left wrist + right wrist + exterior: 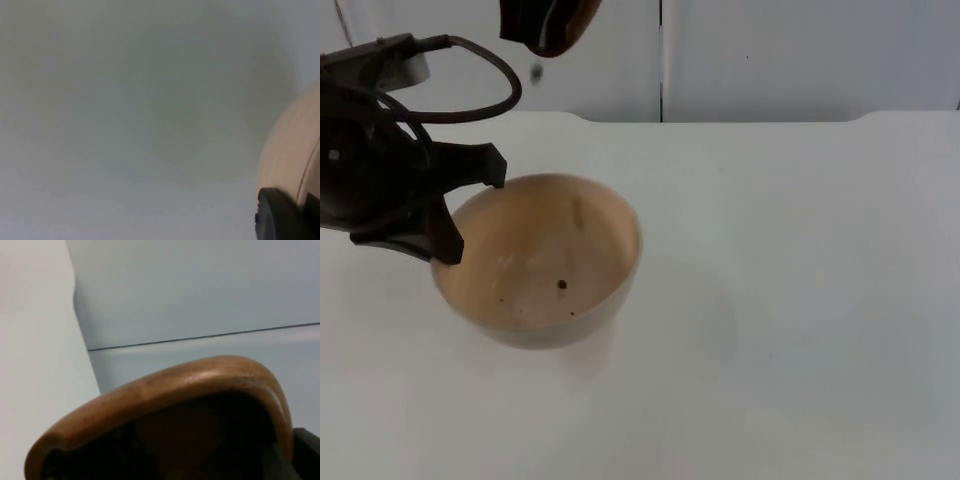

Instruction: Pick up the bowl with the left hand and pour the coffee beans from the cup into the bowl with the right hand.

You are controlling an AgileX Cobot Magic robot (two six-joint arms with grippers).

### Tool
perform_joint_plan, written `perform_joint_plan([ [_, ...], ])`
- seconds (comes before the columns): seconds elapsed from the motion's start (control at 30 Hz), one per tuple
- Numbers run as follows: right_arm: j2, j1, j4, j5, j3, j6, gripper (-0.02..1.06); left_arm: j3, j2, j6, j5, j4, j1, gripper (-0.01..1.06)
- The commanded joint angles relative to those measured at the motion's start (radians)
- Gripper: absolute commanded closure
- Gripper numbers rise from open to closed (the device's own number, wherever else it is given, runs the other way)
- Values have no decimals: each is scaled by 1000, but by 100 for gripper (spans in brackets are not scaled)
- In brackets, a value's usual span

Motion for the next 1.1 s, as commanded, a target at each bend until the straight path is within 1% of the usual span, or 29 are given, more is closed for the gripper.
perform_joint_plan([
  [0.0, -14, 12, -35, 7, 0, 14, 104, 0, -8, -1, -2, -18, 3, 105],
  [0.1, -20, 21, -49, 15, 0, 21, 104, 0, -8, -1, -2, -20, 3, 105],
  [0.13, -20, 26, -59, 26, 0, 21, 104, 0, -8, -1, -2, -20, 3, 105],
  [0.17, -20, 29, -89, 39, 0, 21, 104, 0, -8, -1, -2, -20, 3, 105],
  [0.23, -20, 31, -102, 39, 0, 21, 104, 0, -8, -1, -2, -20, 3, 105],
  [0.43, -21, 35, -131, 51, 0, 23, 104, 0, -8, -1, -2, -20, 3, 105],
  [0.8, -23, 65, -141, 62, 0, 25, 104, 0, -8, -1, -2, -29, 3, 105],
  [0.97, -25, 66, -186, 66, 0, 36, 104, 0, -8, -1, -2, -38, 3, 105],
  [1.07, -28, 66, -195, 66, 0, 47, 104, 0, -8, -1, -2, -38, 3, 105],
])
